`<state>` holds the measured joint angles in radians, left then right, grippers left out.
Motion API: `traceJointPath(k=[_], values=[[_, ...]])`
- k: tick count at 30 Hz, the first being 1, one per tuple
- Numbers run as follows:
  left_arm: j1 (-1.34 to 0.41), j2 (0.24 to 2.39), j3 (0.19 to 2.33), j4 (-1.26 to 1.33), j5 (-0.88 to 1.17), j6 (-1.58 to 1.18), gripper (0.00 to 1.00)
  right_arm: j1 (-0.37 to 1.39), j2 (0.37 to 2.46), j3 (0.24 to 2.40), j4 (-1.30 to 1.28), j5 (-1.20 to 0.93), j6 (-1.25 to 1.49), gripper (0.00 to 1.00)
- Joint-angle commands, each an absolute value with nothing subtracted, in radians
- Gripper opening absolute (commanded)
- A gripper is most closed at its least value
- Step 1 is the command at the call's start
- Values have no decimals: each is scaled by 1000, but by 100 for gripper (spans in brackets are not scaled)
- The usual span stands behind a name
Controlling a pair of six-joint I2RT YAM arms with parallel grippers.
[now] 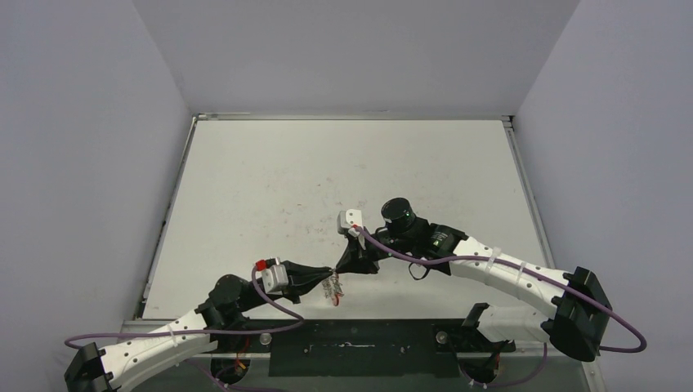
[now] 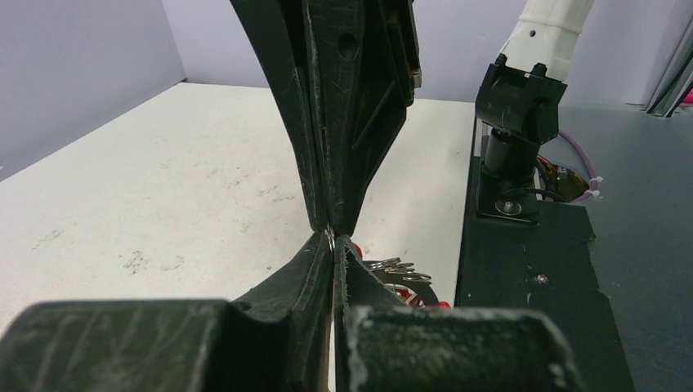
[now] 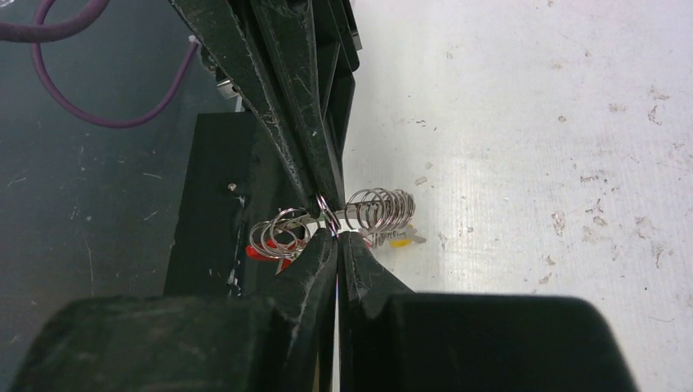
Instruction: Put the keys on the keyring
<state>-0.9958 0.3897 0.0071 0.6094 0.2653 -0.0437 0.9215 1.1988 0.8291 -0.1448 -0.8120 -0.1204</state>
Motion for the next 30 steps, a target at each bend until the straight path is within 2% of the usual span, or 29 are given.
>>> traceJointPath(k=[1,9,17,19,22,23,25,30], values=[[-1000,375,12,681,266,-46,0,916,1185,852,-145,-832,-156,0],[-1001,366,14,679,256,-43,0,917,1191,850,-208,-774,-191,0],[-1000,371,17,679,260,-46,0,921,1224,832,-109,-802,-134,1],[-1001,371,17,678,262,-48,0,922,1224,828,-96,-807,-129,11],[-1000,371,17,675,262,-48,0,922,1207,821,-85,-806,-125,40],[-1000,371,17,674,262,-48,0,922,1196,816,-74,-805,-123,43],[-1001,370,18,671,262,-48,0,921,1173,807,-49,-807,-114,48],[-1001,370,23,663,265,-48,0,923,1156,805,-17,-851,-106,48]])
